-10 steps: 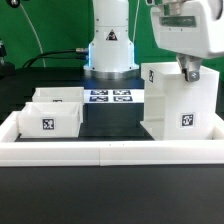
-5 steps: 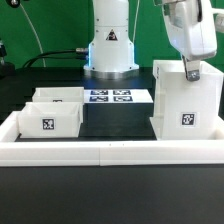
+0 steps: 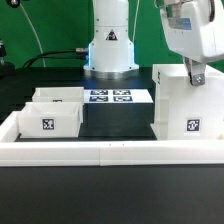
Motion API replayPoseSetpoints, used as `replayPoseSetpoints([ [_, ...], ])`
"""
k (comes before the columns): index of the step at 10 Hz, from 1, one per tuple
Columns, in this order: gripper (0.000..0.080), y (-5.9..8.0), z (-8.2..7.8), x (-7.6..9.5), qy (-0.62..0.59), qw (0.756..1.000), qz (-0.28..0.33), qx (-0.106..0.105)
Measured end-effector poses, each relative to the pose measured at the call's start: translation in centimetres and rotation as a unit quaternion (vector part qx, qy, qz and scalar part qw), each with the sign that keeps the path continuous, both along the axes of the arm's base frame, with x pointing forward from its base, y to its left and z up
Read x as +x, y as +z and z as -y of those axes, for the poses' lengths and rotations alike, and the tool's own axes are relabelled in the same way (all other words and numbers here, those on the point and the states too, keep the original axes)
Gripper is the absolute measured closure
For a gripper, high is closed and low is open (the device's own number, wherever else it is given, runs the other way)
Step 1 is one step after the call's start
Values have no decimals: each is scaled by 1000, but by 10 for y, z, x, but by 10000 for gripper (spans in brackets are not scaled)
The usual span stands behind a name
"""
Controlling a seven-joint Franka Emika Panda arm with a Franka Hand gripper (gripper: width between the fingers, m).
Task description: Assemble drawer
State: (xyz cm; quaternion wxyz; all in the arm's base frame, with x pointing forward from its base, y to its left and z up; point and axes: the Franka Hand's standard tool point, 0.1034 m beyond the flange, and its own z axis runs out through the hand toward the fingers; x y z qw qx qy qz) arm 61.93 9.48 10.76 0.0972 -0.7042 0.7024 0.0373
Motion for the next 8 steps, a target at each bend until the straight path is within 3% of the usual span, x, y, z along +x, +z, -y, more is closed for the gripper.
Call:
replayPoseSetpoints([
  [4,759,0,1,26,-3,1000,13,2],
  [8,752,0,1,28,-2,1000,14,2],
])
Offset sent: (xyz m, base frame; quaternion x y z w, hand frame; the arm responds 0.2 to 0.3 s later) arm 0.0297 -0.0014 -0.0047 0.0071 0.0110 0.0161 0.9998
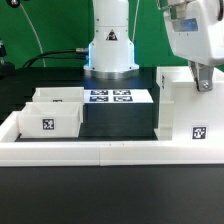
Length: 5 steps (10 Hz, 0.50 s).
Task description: Assemble drawer
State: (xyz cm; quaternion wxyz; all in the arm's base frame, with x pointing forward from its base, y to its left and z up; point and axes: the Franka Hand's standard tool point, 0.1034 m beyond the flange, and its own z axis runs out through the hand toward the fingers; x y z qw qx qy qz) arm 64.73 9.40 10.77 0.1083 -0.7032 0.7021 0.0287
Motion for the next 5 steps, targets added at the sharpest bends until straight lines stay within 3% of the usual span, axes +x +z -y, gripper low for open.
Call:
replayPoseSetpoints([
  [1,752,-1,-1,0,4,1000,0,0],
  [3,387,-1,-2,0,9,1000,1,-1],
  [4,387,-1,-3,-1,11,1000,2,-1],
  [5,254,-1,-3,-1,14,1000,2,-1],
])
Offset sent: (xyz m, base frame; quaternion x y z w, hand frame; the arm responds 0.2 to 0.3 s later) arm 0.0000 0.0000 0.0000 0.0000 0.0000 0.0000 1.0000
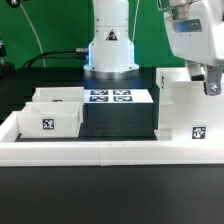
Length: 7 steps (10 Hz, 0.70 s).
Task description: Assemble drawer
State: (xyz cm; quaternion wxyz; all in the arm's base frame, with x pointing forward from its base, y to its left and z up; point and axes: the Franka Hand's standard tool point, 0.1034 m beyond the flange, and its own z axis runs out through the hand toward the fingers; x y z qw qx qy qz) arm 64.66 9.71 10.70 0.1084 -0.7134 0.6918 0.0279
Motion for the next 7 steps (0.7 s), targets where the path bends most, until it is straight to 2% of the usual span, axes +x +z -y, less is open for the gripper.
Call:
replayPoseSetpoints([
  [1,171,0,-1,0,4,1000,1,0],
  [3,156,1,-1,-1,22,1000,4,-2],
  [5,151,14,4,-12,85,996,9,-6],
  [7,150,34,14,-17,157,987,26,-8],
])
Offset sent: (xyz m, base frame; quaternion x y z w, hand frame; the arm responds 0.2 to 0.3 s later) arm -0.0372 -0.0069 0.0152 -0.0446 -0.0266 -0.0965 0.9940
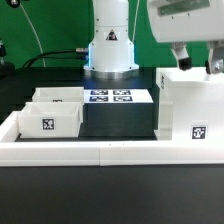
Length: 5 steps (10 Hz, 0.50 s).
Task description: Assemble drawer
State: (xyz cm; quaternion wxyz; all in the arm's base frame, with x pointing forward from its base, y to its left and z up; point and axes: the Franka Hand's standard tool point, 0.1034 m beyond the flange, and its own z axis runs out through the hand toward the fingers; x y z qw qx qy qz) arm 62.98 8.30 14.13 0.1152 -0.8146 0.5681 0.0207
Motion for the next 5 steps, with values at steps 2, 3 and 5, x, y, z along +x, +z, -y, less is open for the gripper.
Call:
replayPoseSetpoints([
  [2,150,7,12,-3,64,998,6,3],
  [3,150,9,12,-3,67,998,6,3],
  [5,150,8,12,-3,121,993,17,-3],
])
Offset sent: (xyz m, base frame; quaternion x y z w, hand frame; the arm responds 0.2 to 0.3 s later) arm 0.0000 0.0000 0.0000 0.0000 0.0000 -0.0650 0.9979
